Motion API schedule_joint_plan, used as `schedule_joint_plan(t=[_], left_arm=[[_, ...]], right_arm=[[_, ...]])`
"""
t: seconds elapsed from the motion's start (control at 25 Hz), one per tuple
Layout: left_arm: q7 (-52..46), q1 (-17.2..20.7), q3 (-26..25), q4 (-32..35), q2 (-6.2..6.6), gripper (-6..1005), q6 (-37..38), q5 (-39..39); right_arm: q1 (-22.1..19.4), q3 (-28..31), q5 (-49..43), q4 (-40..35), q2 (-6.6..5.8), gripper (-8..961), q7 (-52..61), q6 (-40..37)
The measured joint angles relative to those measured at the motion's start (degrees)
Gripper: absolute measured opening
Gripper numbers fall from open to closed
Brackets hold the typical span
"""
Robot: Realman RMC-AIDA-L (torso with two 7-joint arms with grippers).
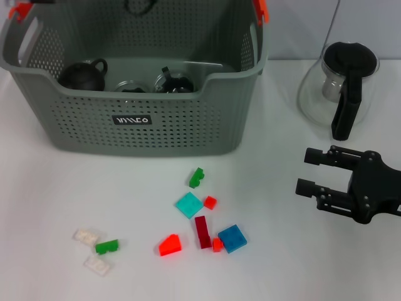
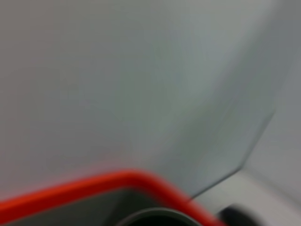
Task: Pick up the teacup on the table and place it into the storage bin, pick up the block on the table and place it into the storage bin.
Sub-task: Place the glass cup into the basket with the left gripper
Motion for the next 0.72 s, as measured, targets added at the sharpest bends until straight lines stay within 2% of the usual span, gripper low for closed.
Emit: schedule_joint_plan(t=[0.12, 0.28, 0.48, 0.72], left_arm=[[-2.84, -3.76, 3.66, -4.26, -0.37, 70, -5.05, 9.7], [-3.21, -7.18, 5.6, -11.87, -1.42, 85, -10.19, 17.83], [-3.32, -8.01, 6.1, -15.88, -3.32, 104, -14.31, 24.0], [-3.28, -8.1, 6.59, -18.43, -4.04, 128, -15.62, 25.23]], right_arm=[[0.21, 0.02, 0.01, 0.0, 0.14, 674, 0.01, 0.15], [0.5, 0.02, -0.02, -0.03, 0.32, 674, 0.01, 0.4], [0.74, 0.02, -0.03, -0.03, 0.33, 674, 0.01, 0.44], [0.78, 0.02, -0.03, -0.02, 0.33, 673, 0.01, 0.45]])
